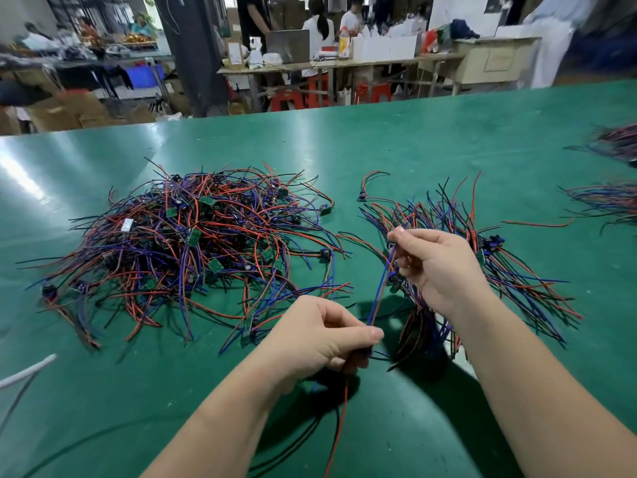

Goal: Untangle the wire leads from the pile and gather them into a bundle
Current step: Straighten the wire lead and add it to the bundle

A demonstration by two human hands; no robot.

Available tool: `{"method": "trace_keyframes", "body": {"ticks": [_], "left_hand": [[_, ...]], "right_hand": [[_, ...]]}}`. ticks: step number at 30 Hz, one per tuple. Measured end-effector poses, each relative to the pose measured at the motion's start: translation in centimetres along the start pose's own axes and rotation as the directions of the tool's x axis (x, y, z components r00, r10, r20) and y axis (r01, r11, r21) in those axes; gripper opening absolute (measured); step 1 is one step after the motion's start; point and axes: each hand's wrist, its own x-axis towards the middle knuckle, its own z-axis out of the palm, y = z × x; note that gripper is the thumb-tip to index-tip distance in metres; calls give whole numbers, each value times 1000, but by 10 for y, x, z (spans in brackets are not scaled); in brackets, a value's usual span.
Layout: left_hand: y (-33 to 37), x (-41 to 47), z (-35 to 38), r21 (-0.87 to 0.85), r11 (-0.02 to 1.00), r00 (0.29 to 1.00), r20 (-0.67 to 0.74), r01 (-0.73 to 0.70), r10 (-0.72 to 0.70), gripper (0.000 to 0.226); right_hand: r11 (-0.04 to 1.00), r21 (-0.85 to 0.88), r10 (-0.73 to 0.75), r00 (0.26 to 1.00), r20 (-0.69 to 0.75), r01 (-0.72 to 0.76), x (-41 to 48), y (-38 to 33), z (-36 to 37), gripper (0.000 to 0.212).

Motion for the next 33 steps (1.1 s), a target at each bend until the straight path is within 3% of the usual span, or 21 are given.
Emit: {"method": "trace_keyframes", "body": {"ticks": [5,10,13,16,18,20,23,26,28,30,31,33], "left_hand": [[1,-2,-12,63,998,999,28,27,-29,20],[1,-4,-24,147,988,994,94,36,-50,17],[1,0,-21,-19,1000,998,-69,-16,15,24],[3,7,-22,-210,973,958,-284,-98,35,29],[2,9,-23,-289,948,934,-357,-135,24,28],[2,11,-23,-347,925,924,-383,-154,10,24],[0,13,-20,-353,923,919,-394,-153,2,11],[-1,14,-18,-416,892,923,-385,-176,3,18],[0,14,-17,-518,836,928,-372,-179,-32,22],[1,15,-17,-607,774,925,-371,-178,-78,18],[2,15,-17,-621,762,921,-380,-185,-86,18],[0,16,-16,-584,787,913,-402,-197,-70,19]], "right_hand": [[999,50,19,999,-39,-17,-3,5,7,13],[971,238,30,991,-134,3,1,-2,6,34],[958,286,16,988,-153,29,3,-2,6,28],[995,61,-72,996,-52,75,-2,6,13,5],[966,-187,-159,979,128,181,-12,16,20,20],[877,-361,-219,933,285,316,-23,25,29,51],[823,-387,-270,886,378,416,-30,34,35,102],[876,-279,-310,903,296,392,-29,38,36,128],[871,-320,-345,928,140,372,-24,37,34,126],[845,-404,-371,928,28,350,-22,33,30,110],[827,-439,-370,928,47,352,-22,30,28,94],[774,-499,-323,921,219,390,-25,27,29,51]]}}
